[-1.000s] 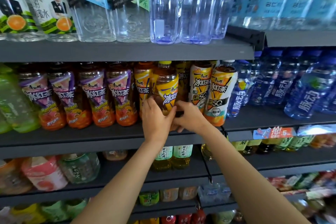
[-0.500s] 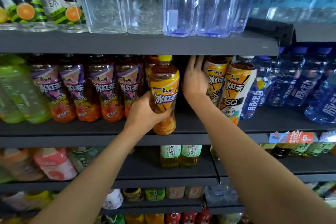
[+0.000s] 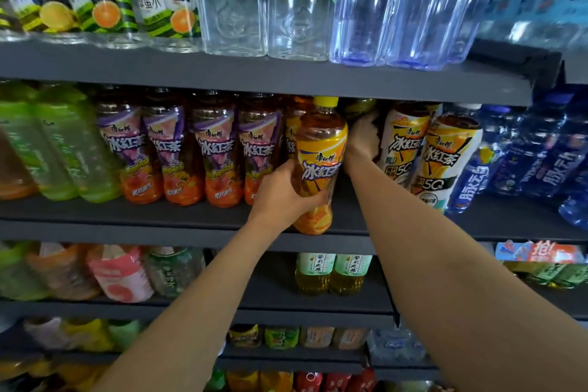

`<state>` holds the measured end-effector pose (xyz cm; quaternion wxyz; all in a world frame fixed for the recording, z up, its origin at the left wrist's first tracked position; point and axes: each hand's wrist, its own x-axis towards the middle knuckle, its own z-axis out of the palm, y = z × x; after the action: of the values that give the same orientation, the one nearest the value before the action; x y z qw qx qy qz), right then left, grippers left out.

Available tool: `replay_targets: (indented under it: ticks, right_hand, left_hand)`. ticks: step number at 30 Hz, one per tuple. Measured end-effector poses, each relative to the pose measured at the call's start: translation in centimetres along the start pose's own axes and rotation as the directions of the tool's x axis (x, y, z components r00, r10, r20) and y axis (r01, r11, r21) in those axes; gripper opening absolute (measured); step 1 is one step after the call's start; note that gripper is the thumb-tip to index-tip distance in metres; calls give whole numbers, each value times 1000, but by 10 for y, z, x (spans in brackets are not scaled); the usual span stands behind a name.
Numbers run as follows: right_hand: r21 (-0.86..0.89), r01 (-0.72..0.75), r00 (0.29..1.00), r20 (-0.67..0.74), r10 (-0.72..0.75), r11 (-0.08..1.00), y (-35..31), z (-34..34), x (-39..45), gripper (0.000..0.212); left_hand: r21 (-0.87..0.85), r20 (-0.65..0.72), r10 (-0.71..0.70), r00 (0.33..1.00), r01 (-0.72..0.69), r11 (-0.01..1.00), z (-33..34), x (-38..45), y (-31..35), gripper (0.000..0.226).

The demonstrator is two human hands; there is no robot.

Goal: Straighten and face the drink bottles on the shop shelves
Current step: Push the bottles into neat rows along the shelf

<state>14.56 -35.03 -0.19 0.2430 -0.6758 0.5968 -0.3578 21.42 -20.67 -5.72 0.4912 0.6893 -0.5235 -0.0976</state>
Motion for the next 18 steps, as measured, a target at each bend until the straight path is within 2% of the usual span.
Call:
replay_targets:
  ticks: [5, 9, 12, 15, 18]
  right_hand:
    - [59, -12, 1000, -9, 13, 998, 7, 3, -5, 38]
    - [-8, 156, 988, -15, -157, 988, 19, 6, -21, 42]
    - [31, 192, 981, 17, -192, 981, 24, 9, -25, 38]
    - [74, 125, 981, 143, -134, 989, 30, 8, -26, 36]
    - [196, 11, 949, 307, -72, 980, 42, 5, -37, 43]
  left_hand:
    - [-3, 8, 12, 1000, -12, 1000, -2, 0, -1, 54]
    - [-20, 7, 15, 1000, -15, 1000, -1, -1, -2, 53]
    - [-21, 1, 22, 1000, -22, 1000, -1, -2, -1, 50]
    - [-13, 21, 12, 1000, -12, 1000, -2, -2, 0, 47]
    - [-13, 35, 16, 999, -15, 1000, -3, -2, 1, 48]
